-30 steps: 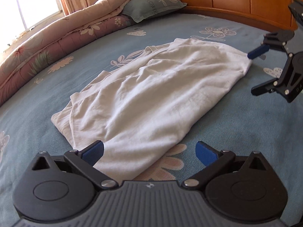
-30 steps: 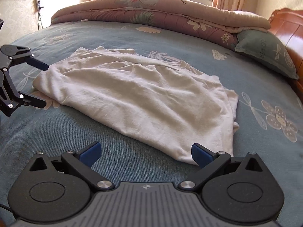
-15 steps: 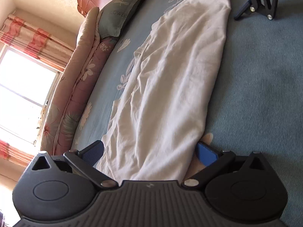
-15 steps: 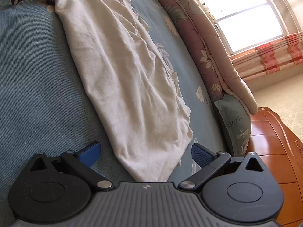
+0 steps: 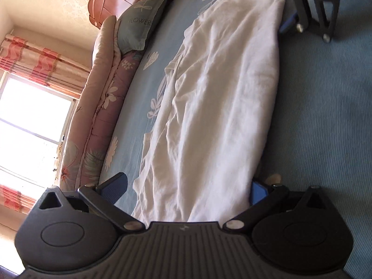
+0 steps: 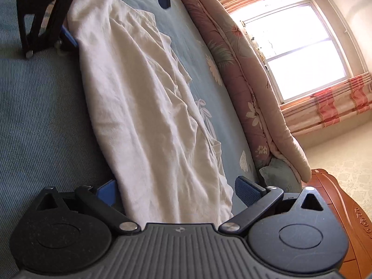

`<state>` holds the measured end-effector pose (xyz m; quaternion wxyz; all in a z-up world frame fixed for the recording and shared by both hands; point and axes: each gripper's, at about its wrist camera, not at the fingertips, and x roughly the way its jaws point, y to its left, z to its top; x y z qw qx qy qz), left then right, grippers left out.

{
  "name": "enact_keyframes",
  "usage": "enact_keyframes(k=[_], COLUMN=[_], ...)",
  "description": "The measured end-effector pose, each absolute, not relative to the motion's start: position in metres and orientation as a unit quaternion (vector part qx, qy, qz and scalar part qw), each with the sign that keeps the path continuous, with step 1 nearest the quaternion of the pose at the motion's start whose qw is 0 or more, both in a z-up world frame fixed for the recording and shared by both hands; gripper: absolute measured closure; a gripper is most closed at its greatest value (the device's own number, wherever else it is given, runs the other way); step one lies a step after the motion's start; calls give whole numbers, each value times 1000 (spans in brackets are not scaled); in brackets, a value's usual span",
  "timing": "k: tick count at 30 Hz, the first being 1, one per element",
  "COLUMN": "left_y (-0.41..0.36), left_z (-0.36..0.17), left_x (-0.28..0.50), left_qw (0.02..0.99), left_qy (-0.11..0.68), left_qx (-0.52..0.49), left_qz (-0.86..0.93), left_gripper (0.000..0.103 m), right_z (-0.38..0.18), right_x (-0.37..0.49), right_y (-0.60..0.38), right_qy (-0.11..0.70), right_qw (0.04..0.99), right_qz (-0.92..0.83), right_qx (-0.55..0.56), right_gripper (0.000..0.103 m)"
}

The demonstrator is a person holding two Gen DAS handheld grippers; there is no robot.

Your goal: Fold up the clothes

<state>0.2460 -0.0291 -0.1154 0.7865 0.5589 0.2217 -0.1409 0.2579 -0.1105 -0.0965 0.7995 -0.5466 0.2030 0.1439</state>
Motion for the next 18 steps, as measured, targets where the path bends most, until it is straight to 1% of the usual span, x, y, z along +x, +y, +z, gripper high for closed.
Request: enact_keyframes(k=[4,7,10,13,15,18], left_y=[-7,-16,-41,-61,-60,-48], left_z=[-116,-119,-119,-118,-117,-116], left_x=[249,247,246,253,260,264], left_qw=[786,783,780,777,774,775], left_qy=[244,235,213,213,224,234], left_qx=[558,566,577,576,574,570], left_qz=[-105,-102,-120,-138,-145,-145], left_gripper=[1,1,1,1,0,0], right_z=[-99,-99,-103,-104,-104,-104], right_x=[266,272,269,264,266,266], right_y=[-145,-148,-128,-108,-97,-110], right_qy=[237,251,227,211,203,204], right_qw=[798,804,797,799,801,800], right_qz=[109,99,108,126,135,134], right_qx=[-543,-531,-549,-548,-547,-548], right_gripper=[0,0,0,0,0,0])
